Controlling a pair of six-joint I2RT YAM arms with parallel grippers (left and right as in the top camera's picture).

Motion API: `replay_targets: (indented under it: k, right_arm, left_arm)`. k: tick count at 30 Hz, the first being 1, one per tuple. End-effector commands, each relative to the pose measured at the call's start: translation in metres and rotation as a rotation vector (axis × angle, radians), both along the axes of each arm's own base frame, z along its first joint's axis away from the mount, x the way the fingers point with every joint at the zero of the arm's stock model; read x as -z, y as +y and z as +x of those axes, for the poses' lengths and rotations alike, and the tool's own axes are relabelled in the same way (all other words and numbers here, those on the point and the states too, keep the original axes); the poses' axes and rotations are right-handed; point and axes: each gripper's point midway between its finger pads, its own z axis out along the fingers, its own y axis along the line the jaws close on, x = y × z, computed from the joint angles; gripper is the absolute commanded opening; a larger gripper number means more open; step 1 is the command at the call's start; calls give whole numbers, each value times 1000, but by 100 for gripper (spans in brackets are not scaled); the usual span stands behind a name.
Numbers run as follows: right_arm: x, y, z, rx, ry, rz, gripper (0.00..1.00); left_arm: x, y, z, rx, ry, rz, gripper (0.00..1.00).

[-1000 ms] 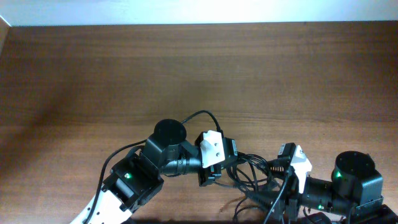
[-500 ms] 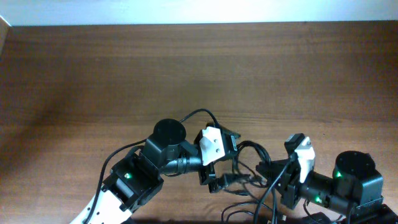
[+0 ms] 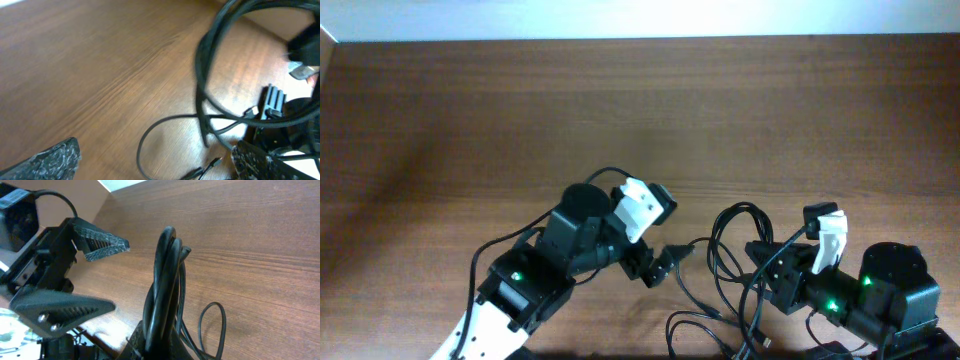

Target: Untangle cables

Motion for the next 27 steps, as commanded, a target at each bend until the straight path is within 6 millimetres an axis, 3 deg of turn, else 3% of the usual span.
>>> replay_targets:
  k: [1, 5, 7, 14, 17, 18, 22, 24, 27]
  right_arm:
    - [-16, 6, -2, -19, -26, 60, 4]
    - [-47, 27, -10, -160, -124, 158, 4]
    - [-58, 29, -8, -170, -174, 174, 4]
    - [-68, 39, -20, -263, -192, 216, 4]
    - [-68, 41, -23, -286, -190, 224, 4]
    - [-68, 41, -23, -286, -189, 224, 4]
    - [-67, 41, -23, -286, -185, 220, 4]
    - [-67, 41, -23, -286, -185, 220, 4]
    - [-62, 40, -23, -291, -196, 191, 4]
  left_arm:
    - [-5, 8, 3, -23, 63, -51, 99]
    - [3, -2, -3, 48, 102, -55, 99]
    - [-10, -20, -27, 293, 43, -124, 99]
    - [-23, -28, -33, 358, 16, -182, 99]
    - [-24, -28, -32, 360, 9, -186, 71]
    - [-26, -29, -31, 361, -1, -190, 52]
    - [-27, -29, -29, 356, -12, -191, 5]
    - [-29, -29, -29, 357, -22, -195, 0]
    - [-29, -29, -28, 356, -25, -196, 0]
